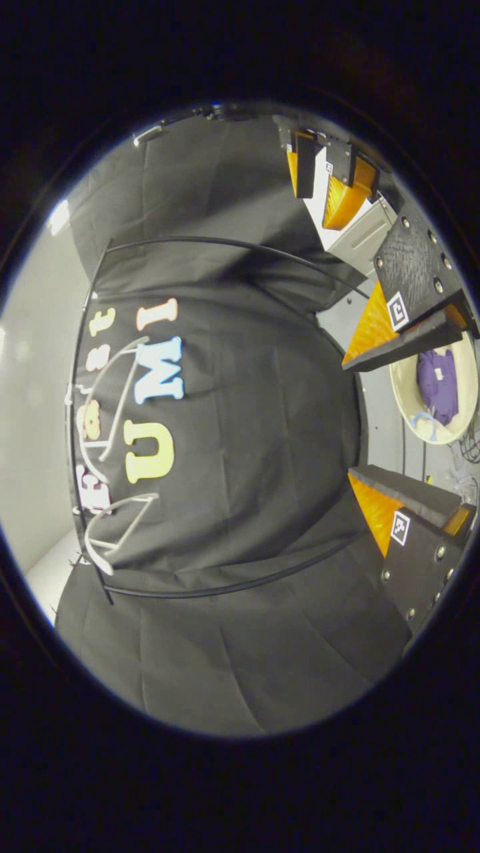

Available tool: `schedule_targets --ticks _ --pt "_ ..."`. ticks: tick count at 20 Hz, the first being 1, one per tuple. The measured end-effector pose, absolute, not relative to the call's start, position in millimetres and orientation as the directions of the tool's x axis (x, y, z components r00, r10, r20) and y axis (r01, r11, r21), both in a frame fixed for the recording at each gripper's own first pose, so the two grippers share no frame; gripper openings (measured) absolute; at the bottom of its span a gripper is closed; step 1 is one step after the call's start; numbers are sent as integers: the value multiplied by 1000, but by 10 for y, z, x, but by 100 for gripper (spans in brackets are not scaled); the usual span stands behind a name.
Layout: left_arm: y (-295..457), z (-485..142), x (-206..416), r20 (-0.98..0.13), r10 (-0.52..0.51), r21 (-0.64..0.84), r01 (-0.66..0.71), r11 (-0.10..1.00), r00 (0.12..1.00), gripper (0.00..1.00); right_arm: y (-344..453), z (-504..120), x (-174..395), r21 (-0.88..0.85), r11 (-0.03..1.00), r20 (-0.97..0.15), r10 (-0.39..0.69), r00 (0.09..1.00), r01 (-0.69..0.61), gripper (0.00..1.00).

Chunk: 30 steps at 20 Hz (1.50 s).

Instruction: Grasp the clothes on the hanger with both hands and then place them into the laundry hamper below.

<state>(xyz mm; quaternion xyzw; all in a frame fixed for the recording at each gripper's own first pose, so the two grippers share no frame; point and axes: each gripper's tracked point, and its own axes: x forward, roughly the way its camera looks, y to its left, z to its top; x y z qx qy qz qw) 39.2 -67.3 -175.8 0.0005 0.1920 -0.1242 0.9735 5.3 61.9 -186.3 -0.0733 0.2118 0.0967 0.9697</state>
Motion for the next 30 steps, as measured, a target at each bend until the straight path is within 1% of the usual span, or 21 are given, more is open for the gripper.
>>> schedule_targets --ticks 2,6,11,13,16,19,22,23,24,28,30 --pt "-657 -1473 396 -326 -253 -43 253 967 911 87 552 -1636 53 -95 976 -383 144 912 -194 96" --pt "-636 -913 354 -229 -258 -43 256 966 939 88 433 -1155 37 -90 981 -284 142 948 -174 96" --pt "-527 -332 159 -140 -222 -22 221 975 965 88 166 -623 -48 -94 983 -157 142 977 -158 96" --pt "-541 -142 58 -110 -208 -21 207 978 972 87 30 -409 -108 -101 983 -114 143 983 -154 95" --pt "-612 84 -163 -61 -171 -28 169 985 983 87 -241 -159 -280 -97 987 -44 128 991 -131 96" --pt "-680 295 -343 -19 -142 -41 141 989 990 87 -466 3 -506 -78 989 1 125 992 -124 96" --pt "-840 414 -573 2 -143 -44 143 989 990 75 -737 75 -632 -90 991 38 104 994 -100 96" --pt "-885 456 -621 6 -140 -34 141 989 990 87 -820 93 -679 -91 992 47 95 994 -90 95" --pt "-917 485 -678 12 -136 -28 137 990 991 75 -877 91 -693 -87 993 49 88 995 -83 95" --pt "-1061 590 -836 30 -138 -29 139 990 990 87 -1052 127 -830 -63 996 57 69 996 -65 95" --pt "-1088 626 -862 34 -128 -25 129 991 991 87 -1119 178 -905 -65 996 77 64 995 -59 95"
